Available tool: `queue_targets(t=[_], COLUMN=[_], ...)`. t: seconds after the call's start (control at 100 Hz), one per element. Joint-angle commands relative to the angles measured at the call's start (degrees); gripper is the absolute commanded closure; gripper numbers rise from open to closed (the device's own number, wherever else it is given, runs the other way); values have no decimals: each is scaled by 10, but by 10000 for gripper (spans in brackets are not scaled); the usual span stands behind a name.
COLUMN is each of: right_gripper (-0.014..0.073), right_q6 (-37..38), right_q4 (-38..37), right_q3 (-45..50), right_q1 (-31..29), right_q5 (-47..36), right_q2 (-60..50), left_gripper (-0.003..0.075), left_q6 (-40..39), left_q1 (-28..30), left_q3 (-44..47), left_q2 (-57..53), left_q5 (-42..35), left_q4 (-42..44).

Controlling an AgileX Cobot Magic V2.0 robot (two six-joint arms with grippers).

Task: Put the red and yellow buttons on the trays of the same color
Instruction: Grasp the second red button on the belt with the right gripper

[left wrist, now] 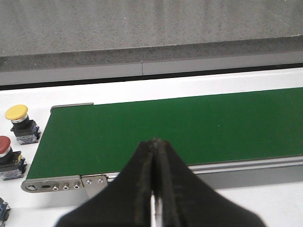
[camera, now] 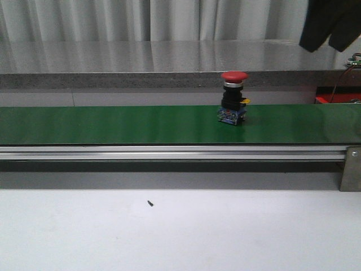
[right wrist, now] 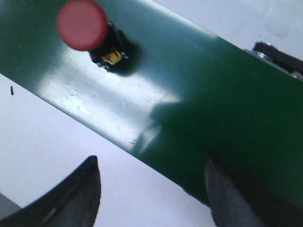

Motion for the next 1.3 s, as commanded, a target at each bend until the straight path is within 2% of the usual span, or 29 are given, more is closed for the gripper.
queue_targets(t=[0.0, 0.19, 0.56, 0.95, 1.02, 1.2, 1.29], right_gripper=[115, 115, 115, 119, 143, 316, 360], right_q6=[3, 3, 3, 3, 10, 65, 84], right_q4=[-11, -10, -11, -49, -59, -115, -128], right_q3=[-11, -11, -14, -14, -14, -14, -16], right_q1=[25, 50, 50, 49, 49, 48, 43], right_q5=[-48, -84, -132, -193, -191, -150, -120], right_q2=[-18, 8, 60, 103, 103, 103, 103], left_gripper=[739, 739, 740, 740, 740, 739, 740], left_q6=[0, 0, 0, 0, 0, 0, 0], left_q1=[-5, -5, -5, -5, -5, -5, -5], left_q3=[-17, -17, -17, -17, -17, -17, -17], left_q2=[2, 2, 2, 2, 2, 2, 2], left_q5=[-44, -44, -44, -44, -44, -44, -44], left_q4=[-14, -14, -14, -14, -14, -14, -14])
